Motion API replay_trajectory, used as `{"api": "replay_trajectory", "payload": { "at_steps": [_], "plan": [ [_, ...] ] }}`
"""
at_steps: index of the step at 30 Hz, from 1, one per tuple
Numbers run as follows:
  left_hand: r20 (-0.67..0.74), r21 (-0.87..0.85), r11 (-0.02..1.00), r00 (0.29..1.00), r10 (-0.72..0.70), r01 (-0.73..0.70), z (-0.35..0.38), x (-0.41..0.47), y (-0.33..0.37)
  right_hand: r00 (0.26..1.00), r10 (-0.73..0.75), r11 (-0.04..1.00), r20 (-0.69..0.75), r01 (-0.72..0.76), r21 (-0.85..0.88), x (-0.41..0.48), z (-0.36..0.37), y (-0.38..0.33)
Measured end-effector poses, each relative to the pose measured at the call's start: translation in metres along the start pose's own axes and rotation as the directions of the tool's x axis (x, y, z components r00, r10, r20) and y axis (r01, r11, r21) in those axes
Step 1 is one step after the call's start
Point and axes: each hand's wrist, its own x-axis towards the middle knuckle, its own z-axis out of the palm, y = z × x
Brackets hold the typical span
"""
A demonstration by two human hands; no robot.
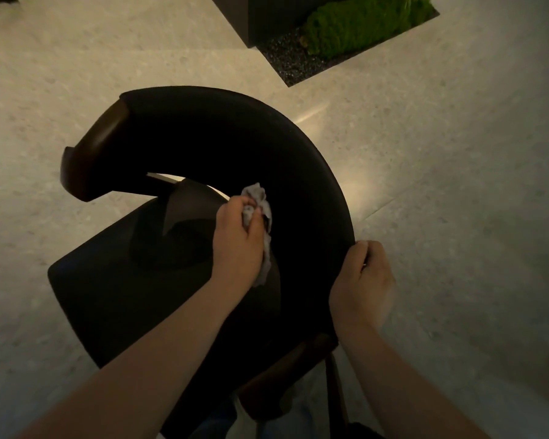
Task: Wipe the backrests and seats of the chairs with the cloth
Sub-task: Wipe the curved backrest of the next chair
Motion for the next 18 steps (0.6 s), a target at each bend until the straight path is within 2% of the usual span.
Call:
{"api": "replay_trajectory", "payload": {
  "at_steps": [8,12,18],
  "plan": [
    [-0.041,0.025,0.999,0.998,0.044,-0.043,-0.002,0.010,0.022,0.986,-0.093,0.993,0.138,0.081,0.091,0.026,-0.002,-0.013],
    [-0.065,0.009,0.999,0.997,0.048,-0.047,0.005,0.014,0.041,0.954,-0.162,0.987,0.253,0.160,0.026,0.061,0.009,-0.031],
    [-0.138,0.039,0.995,0.986,0.099,-0.094,0.016,0.027,0.071,0.978,-0.131,0.990,0.165,0.122,0.064,0.060,0.016,-0.027]
  ]
}}
